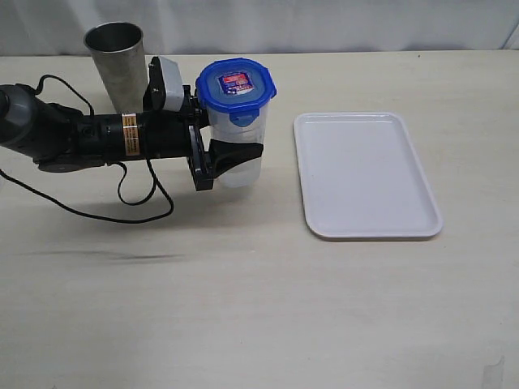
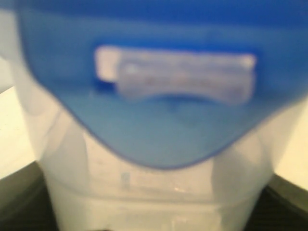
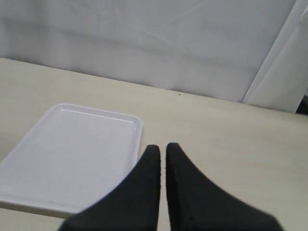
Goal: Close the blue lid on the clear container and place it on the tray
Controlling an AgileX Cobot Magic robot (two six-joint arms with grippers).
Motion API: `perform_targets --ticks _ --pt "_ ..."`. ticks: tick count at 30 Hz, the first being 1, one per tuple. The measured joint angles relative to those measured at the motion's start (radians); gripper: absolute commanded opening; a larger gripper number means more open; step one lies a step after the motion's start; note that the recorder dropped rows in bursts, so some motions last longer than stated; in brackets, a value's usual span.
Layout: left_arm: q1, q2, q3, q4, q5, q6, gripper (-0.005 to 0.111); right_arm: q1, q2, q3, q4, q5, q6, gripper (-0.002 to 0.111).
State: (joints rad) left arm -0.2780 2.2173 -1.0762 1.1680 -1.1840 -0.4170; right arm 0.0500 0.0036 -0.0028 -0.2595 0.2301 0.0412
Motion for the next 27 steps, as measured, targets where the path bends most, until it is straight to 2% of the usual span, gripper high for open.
perform_targets --ticks 14,27 --pt "0.0 0.0 0.0 0.0 0.0 0.0 0.0 0.0 0.0 0.0 0.176 0.087 0.0 0.004" --pt "0.0 0.0 0.0 -0.002 0.0 0.0 0.0 0.0 0.0 0.0 0.184 0.092 0.0 0.004"
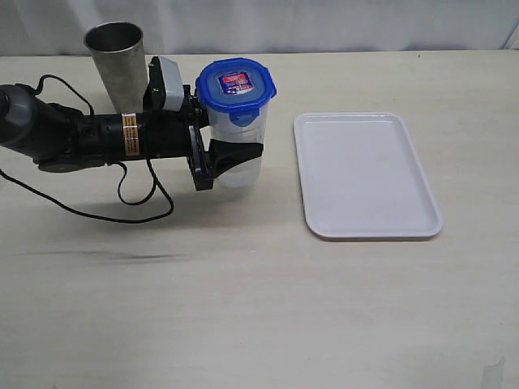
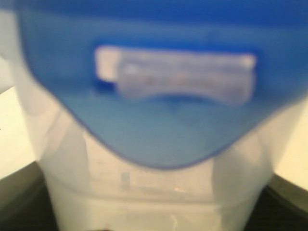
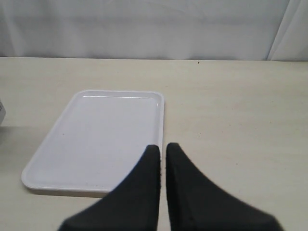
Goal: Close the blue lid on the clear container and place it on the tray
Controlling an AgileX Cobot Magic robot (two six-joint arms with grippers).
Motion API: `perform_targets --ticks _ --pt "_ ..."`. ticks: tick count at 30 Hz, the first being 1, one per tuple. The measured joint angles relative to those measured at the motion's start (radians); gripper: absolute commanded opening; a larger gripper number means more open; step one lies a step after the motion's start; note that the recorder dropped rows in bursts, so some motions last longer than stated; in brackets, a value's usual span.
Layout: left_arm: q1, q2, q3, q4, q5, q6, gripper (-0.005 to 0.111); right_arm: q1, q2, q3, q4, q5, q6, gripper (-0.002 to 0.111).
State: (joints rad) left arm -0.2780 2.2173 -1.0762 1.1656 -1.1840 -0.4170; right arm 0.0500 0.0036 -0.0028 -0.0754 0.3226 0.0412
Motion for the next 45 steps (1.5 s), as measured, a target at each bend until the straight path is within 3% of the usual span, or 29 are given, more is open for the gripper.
perform_targets --ticks 7,10,13,23,30,36,45 --pt "-0.017 0.0 -0.018 -0.063 0.0 0.022 0.0 0.0 0.0 0.0 0.0 0.0 0.0 0.004" --pt "-0.052 0.0 -0.061 -0.08 0.01 0.026 0.0 0.0 0.0 0.0 0.0 0.0 0.0 0.004" --pt "-0.109 0.0 -0.133 -0.087 0.103 0.028 0.0 0.0 0.0 0.0 0.0 0.0 0.0 0.004" --pt "-0.297 0.001 -0.35 -0.039 0.754 0.099 0.0 0.0 0.0 0.0 0.0 0.0 0.0 0.004" --pt "-0.434 0.001 -0.429 0.009 1.253 0.384 0.0 0.0 0.0 0.0 0.0 0.0 0.0 0.004" --pt "-0.494 0.001 -0.46 0.072 1.476 0.572 0.0 0.0 0.0 0.0 0.0 0.0 0.0 0.004" --pt "-0.565 0.001 -0.461 0.339 1.731 0.604 0.0 0.0 0.0 0.0 0.0 0.0 0.0 0.004"
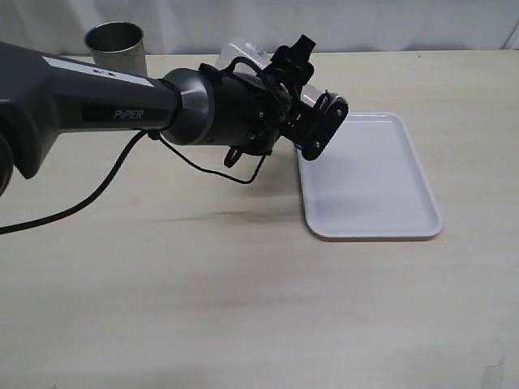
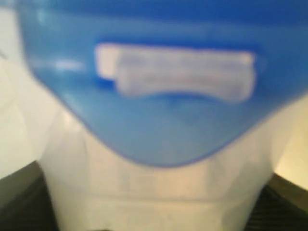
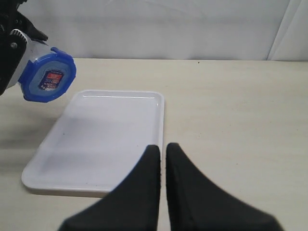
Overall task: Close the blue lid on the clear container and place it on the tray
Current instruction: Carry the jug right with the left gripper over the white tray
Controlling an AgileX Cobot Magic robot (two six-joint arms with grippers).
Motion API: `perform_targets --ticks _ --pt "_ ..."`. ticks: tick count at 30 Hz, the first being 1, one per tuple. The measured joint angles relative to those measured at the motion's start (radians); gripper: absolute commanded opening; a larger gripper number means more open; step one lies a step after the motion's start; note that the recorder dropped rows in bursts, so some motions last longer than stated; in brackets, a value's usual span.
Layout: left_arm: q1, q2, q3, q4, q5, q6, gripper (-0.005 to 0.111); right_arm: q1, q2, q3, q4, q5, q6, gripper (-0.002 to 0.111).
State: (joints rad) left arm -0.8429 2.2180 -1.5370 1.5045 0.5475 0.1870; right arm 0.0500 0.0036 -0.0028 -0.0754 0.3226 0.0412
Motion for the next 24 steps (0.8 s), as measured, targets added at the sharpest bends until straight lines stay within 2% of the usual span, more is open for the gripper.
perform_targets --ticks 6,20,24 --pt "-0.035 0.0 0.0 0.077 0.066 0.002 0.0 0.0 0.0 0.0 0.0 0.0 0.0 0.004" --pt "-0.079 0.0 -0.001 0.094 0.072 0.002 0.0 0.0 0.0 0.0 0.0 0.0 0.0 0.004" --pt "-0.081 0.0 -0.001 0.095 0.053 -0.055 0.0 0.0 0.0 0.0 0.0 0.0 0.0 0.004"
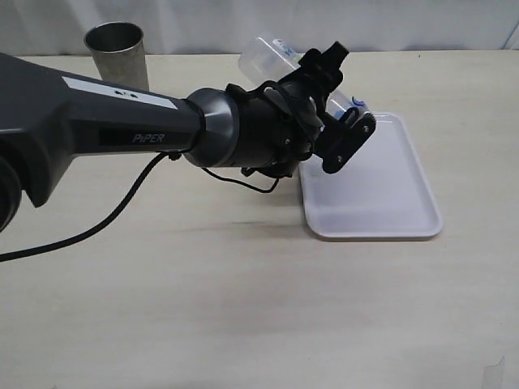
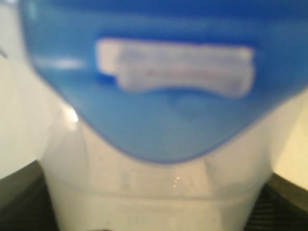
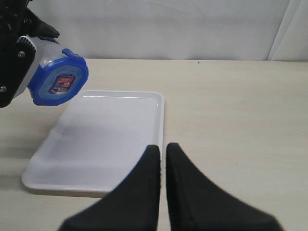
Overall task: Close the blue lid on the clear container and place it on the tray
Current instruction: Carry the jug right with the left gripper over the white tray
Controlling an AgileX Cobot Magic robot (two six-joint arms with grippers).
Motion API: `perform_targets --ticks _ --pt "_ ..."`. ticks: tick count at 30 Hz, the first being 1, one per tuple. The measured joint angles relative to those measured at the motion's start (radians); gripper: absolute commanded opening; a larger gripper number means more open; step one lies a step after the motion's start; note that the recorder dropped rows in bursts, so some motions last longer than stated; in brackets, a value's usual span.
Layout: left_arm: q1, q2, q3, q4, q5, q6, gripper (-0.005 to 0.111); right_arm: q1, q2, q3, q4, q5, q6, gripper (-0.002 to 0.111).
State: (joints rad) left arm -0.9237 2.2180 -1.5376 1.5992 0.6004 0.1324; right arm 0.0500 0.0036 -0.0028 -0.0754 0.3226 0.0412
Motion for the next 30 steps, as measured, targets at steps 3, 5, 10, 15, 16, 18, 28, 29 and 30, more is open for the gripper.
perform_targets --ticks 3,5,10,15,16,18,28,29,30 --pt "0.0 0.0 0.0 0.0 -0.046 -0.077 0.0 0.0 0.0 0.0 0.0 0.0 0.0 0.004" --pt "0.0 0.0 0.0 -0.002 -0.088 -0.143 0.0 0.0 0.0 0.0 0.0 0.0 0.0 0.004" --pt "0.0 0.0 0.0 -0.002 -0.271 -0.389 0.0 0.0 0.0 0.0 0.0 0.0 0.0 0.004" --pt "0.034 0.0 0.0 0.0 -0.592 -0.652 0.0 0.0 0.0 0.0 0.0 0.0 0.0 0.004" --pt "0.048 0.0 0.0 -0.003 -0.658 -0.699 0.0 0.0 0.0 0.0 0.0 0.0 0.0 0.004" --pt "0.077 0.0 0.0 -0.047 -0.767 -0.756 0.0 0.0 0.0 0.0 0.0 0.0 0.0 0.004" --pt "0.199 0.0 -0.002 -0.613 -1.243 -0.807 0.0 0.0 0.0 0.0 0.0 0.0 0.0 0.004" --pt "0.201 0.0 -0.002 -0.642 -1.262 -0.807 0.0 0.0 0.0 0.0 0.0 0.0 0.0 0.004" --pt "0.201 0.0 -0.002 -0.66 -1.273 -0.807 0.0 0.0 0.0 0.0 0.0 0.0 0.0 0.004"
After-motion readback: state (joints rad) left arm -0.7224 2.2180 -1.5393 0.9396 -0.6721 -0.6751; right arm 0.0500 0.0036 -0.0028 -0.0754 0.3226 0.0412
